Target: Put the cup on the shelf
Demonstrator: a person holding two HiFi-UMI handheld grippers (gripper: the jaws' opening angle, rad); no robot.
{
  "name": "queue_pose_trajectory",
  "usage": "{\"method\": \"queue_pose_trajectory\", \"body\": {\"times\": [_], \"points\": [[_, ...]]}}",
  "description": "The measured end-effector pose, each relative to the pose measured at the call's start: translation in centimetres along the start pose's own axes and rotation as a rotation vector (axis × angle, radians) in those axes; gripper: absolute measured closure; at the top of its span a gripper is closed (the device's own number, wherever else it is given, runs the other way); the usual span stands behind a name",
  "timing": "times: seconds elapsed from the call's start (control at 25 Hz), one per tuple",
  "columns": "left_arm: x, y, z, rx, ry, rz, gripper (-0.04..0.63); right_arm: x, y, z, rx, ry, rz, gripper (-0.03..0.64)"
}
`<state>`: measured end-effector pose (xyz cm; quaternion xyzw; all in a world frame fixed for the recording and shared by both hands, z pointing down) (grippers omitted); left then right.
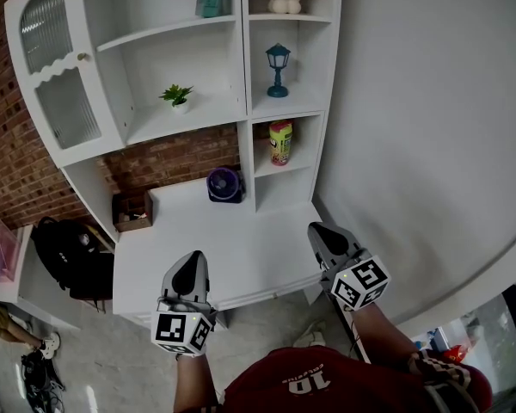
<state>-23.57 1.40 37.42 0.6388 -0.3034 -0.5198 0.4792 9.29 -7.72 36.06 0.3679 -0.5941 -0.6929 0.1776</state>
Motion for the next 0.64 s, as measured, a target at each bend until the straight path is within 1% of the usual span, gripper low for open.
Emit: {"method": "queue_pose_trajectory", "body": {"times": [0.16, 0.36, 0.64], "points": [[0.1, 0.2, 0.0, -0.01, 0.008, 0.001, 0.597, -0.4, 0.0, 0.1, -0.004, 0.004, 0.012, 0.614], [0.5, 0.4, -0.6, -0.005, 0.027, 0.003, 0.597, -1.0, -0.1, -0.5, 0.005, 0.02, 0.016, 0.614], [-0.3, 0.1, -0.8, -0.01, 0.008, -0.003, 0.597, -1.2, -0.1, 0.0, -0.01, 0.004, 0.025, 0.614]]}}
Point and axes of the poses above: the fingertips, and each gripper's own axes: x forward along the fingers, z to its left, y out of its underside, the point moved 10 cm from there along -x, backward along the fingers, and after that the axes turned 10 degrees about -z, right-handed, at the moved point
